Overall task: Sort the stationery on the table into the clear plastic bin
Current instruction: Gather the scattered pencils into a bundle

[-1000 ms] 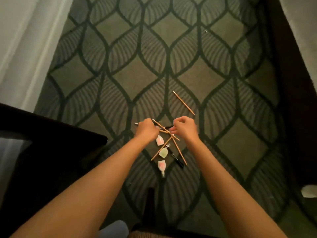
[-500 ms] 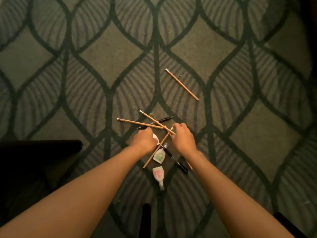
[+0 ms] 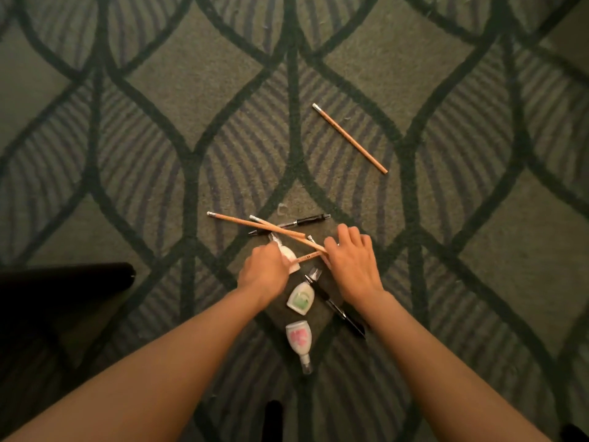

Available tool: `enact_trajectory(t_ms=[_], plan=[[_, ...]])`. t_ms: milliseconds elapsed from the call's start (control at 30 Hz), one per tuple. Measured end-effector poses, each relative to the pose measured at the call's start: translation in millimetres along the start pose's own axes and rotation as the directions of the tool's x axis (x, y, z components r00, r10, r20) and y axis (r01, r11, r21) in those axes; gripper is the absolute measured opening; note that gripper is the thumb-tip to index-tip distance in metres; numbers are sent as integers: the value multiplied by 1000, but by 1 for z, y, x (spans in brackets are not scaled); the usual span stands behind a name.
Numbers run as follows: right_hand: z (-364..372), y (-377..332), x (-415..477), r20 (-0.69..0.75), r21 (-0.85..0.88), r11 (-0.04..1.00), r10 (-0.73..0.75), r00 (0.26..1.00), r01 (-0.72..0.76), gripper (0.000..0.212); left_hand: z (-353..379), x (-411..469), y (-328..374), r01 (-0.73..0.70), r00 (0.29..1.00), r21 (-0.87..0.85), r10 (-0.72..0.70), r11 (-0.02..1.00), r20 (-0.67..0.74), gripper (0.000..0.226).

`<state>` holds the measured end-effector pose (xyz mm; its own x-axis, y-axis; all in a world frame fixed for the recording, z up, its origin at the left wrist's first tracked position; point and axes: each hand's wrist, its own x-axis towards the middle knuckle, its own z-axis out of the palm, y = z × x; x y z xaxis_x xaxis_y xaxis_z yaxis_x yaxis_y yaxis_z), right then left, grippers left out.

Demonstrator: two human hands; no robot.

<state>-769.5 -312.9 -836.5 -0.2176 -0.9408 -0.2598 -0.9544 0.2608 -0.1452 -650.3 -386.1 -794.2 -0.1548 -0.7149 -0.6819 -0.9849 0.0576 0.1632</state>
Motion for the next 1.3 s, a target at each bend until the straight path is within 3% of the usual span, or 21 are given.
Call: enact_trajectory(t_ms=[67,100,133,167,233,300,333,433,500,600,667,700,800,967,1100,1200,1300], plan=[[1,6,-4,-39,41,999,-3,999,5,25,-4,-1,4,-37,965,-186,-13,982,-260,21],[1,7,-6,-52,67,998,-11,999,15,24,-5,-3,7,-54,914,-292,-70,955,-399,21],[-2,7,-7,-46,125,992,2,999,4,22,-6,-4,11,-54,861,-402,-162,914,-483,25],[-4,6,-9,-34,212,977,30,999,-22,19,-8,-5,17,-26,837,-536,-275,844,-473,32],[-12,0,-12,-7,381,924,42,999,-36,20,-9,-5,27,109,899,-811,-405,575,-167,51],[-17,-7,-14,47,383,920,-103,994,78,28,-9,-4,36,224,946,-924,-298,309,129,59],[-18,-11,-15,61,391,911,-167,984,131,31,-8,-2,38,228,959,-939,-228,260,169,54],[-11,-14,-15,117,409,896,-240,964,174,38,-5,1,40,207,965,-948,-212,242,157,17],[-3,-10,-15,137,454,878,-240,961,155,51,-7,6,34,228,934,-952,-324,206,153,28],[1,-10,-9,24,639,769,31,999,-39,49,-11,22,12,259,857,-938,-502,230,113,30],[-2,-18,7,-71,616,783,167,983,-88,32,-15,30,-3,281,831,-933,-544,225,119,29],[-3,-24,16,-91,556,827,156,983,-80,27,-17,32,-7,292,827,-933,-546,210,135,30],[-9,-44,46,-26,395,918,59,998,-44,40,-22,31,-11,325,841,-923,-509,203,184,27],[0,-56,64,120,248,962,84,989,-112,29,-19,33,-14,333,867,-900,-468,283,173,30],[3,-54,58,154,332,940,25,988,-76,20,-15,34,-14,312,884,-897,-441,312,154,26],[-4,-45,45,151,524,846,28,988,-104,11,-11,33,-12,258,899,-921,-423,293,117,21],[-7,-35,31,228,638,769,-140,963,-39,4,-9,34,-5,235,895,-918,-439,320,76,27]])
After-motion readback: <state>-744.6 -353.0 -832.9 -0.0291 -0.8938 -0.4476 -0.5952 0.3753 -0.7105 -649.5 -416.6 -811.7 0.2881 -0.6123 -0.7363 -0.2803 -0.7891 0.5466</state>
